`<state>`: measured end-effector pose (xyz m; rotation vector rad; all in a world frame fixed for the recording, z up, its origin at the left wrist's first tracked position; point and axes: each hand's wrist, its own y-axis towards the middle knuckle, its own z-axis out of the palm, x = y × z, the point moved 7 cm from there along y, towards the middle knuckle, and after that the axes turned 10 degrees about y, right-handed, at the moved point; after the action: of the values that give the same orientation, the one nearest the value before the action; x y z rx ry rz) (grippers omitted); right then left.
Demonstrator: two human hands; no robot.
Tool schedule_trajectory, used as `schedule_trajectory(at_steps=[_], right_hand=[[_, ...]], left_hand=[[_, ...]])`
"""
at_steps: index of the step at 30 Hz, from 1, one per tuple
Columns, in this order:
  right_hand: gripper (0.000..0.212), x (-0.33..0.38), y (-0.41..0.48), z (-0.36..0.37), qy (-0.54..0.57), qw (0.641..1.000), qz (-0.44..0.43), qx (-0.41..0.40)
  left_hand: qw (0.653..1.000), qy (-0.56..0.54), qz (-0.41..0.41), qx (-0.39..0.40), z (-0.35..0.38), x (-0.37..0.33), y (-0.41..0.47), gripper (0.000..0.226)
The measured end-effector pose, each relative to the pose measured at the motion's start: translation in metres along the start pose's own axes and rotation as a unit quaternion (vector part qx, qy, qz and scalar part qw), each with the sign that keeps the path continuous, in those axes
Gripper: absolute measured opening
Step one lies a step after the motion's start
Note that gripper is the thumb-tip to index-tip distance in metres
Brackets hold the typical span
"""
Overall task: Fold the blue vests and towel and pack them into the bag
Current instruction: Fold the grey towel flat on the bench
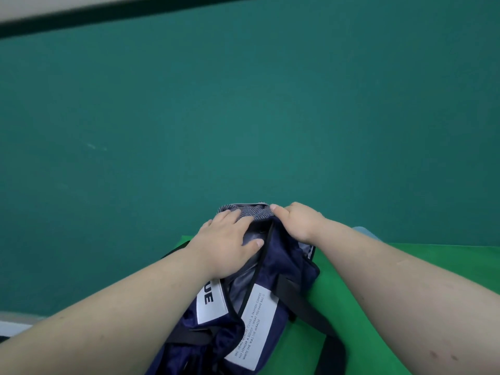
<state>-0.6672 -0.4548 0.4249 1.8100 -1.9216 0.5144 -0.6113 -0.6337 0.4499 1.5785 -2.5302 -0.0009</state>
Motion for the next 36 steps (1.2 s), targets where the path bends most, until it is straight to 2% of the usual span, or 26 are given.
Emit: schedule_trajectory(at_steps=[4, 10, 18, 26, 30, 36], right_hand=[[0.066, -0.005, -0.013, 0.007, -0.013, 0.999, 0.032, 0.034], [0.073, -0.004, -0.006, 0.008, -0.051, 0.998, 0.028, 0.022], [0.063, 0.002, -0.031, -0.004, -0.007, 0.993, -0.082, -0.082], [0.064, 0.048, -0.097, -0.065, 0.0, 0.977, -0.174, -0.126], [0.071, 0.075, -0.148, -0.112, -0.03, 0.969, -0.205, -0.134], [0.076, 0.132, -0.246, -0.198, -0.068, 0.941, -0.273, -0.19]], left_hand=[[1.0, -0.003, -0.001, 0.008, 0.0, -0.002, -0.011, 0.069], [1.0, -0.007, 0.007, -0.011, 0.005, -0.005, -0.01, 0.068], [0.999, 0.006, 0.013, -0.037, 0.005, -0.008, -0.015, 0.069], [0.998, -0.013, 0.015, -0.053, -0.047, -0.019, -0.052, 0.069], [0.997, -0.025, 0.014, -0.074, -0.093, -0.029, -0.086, 0.071], [0.992, -0.074, 0.01, -0.1, -0.167, -0.044, -0.152, 0.072]])
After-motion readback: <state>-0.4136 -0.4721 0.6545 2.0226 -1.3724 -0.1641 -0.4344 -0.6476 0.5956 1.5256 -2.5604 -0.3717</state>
